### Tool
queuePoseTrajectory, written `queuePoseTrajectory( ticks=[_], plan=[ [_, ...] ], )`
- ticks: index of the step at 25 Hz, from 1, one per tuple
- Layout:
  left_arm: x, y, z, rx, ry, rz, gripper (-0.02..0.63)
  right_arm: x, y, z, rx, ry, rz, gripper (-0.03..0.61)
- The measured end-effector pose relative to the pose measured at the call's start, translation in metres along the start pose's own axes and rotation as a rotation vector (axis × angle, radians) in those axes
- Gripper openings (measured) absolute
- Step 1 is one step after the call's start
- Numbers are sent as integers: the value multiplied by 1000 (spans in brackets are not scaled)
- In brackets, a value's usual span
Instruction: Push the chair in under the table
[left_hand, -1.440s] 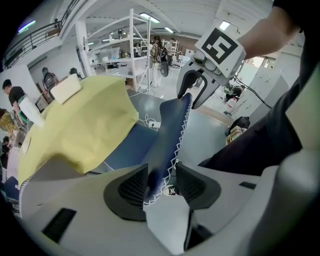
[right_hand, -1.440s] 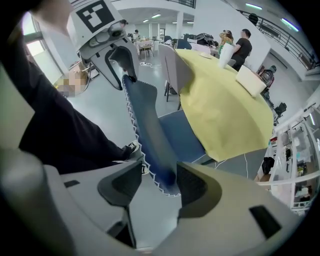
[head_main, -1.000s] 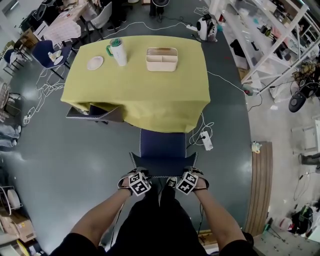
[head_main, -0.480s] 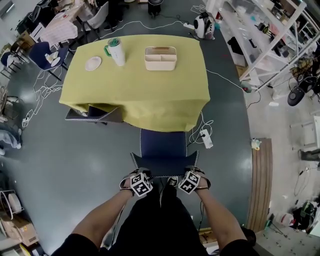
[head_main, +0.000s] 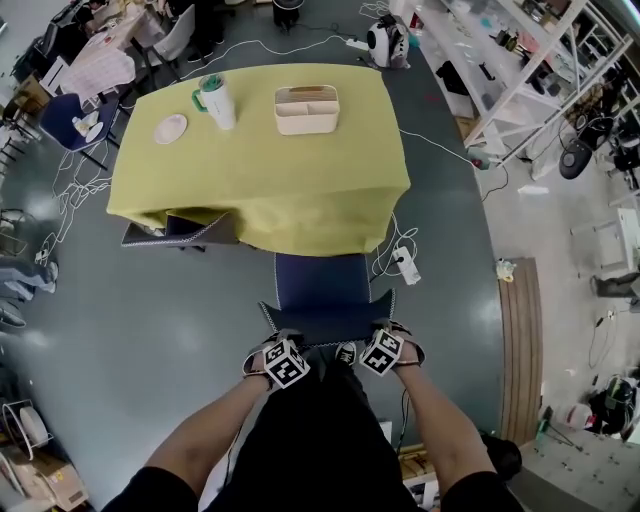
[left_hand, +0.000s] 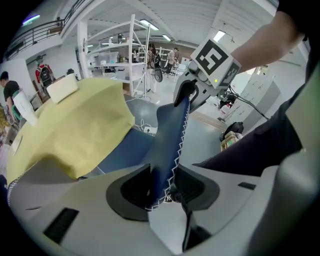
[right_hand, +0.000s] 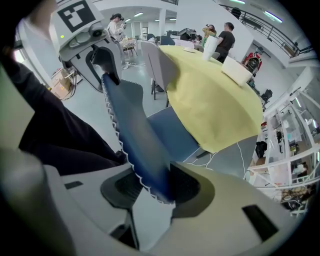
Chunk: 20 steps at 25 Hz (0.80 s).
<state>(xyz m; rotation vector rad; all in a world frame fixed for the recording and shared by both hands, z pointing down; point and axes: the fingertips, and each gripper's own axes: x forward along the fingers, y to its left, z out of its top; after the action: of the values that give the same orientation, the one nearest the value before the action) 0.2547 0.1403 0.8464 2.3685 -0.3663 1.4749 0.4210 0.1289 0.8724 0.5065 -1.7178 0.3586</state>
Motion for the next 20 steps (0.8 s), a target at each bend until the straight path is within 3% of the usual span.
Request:
queuePoseTrajectory(
  ticks=[9, 20],
  plan=[
    [-5, 32, -1, -20, -21, 40, 155, 4, -13, 25, 22, -28, -21, 158],
    [-2, 81, 26, -35, -9, 50, 153, 10, -65, 54, -19, -46, -13, 150]
  ],
)
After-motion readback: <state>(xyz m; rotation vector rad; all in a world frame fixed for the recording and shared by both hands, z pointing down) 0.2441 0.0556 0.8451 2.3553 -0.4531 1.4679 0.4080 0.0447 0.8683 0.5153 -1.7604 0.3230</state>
